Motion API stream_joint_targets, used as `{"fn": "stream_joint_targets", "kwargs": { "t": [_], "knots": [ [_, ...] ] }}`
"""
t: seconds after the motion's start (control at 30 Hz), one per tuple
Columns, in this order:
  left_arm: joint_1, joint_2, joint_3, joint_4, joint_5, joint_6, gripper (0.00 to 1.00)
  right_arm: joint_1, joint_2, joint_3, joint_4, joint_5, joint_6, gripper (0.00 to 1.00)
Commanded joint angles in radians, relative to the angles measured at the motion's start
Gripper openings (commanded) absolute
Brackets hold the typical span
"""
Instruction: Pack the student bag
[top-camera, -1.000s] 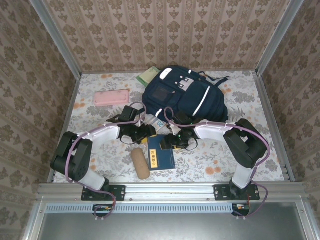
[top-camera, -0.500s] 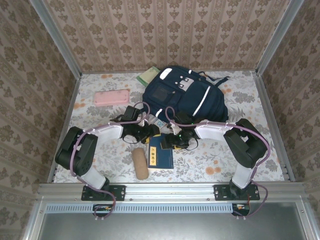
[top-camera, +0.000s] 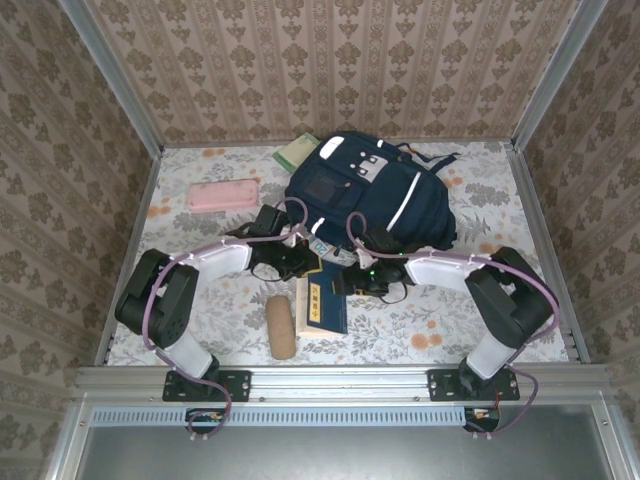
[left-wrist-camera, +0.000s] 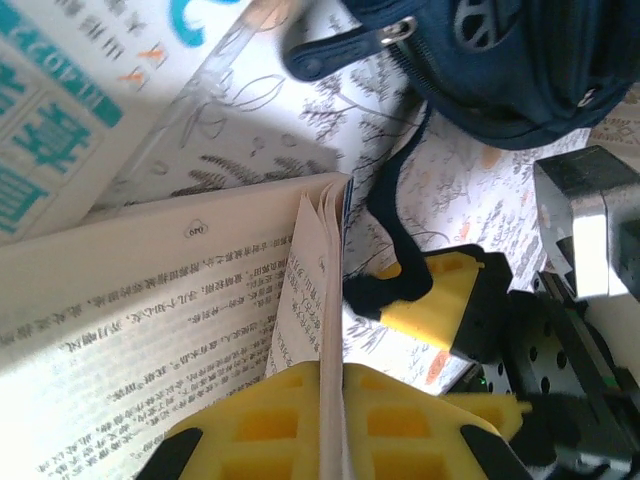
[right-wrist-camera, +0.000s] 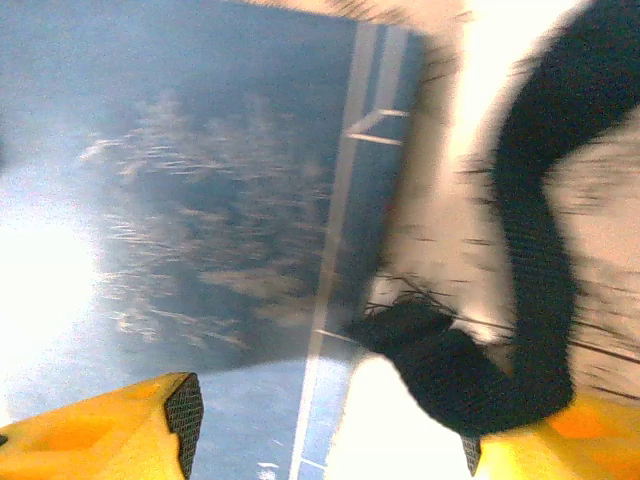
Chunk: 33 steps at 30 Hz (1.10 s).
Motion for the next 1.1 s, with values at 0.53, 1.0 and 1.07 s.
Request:
{"fn": "stream_joint_targets", "kwargs": {
  "t": [0.53, 1.0, 1.07],
  "knots": [
    [0.000, -0.222, -0.040, 0.235, 0.198, -0.079, 0.00, -0.225, -0.171, -0.334, 0.769, -0.420, 0.294, 0.95],
    [0.004, -0.260, -0.030, 0.317, 0.228, -0.129, 0.00, -0.115, -0.115, -0.347, 1.280, -0.532, 0.490, 0.86],
    [0.009, -0.263, -0.027, 0.304, 0.222, -0.121, 0.00, -0.112, -0.151, -0.355, 1.255, -0.510, 0.466, 0.77]
  ]
}}
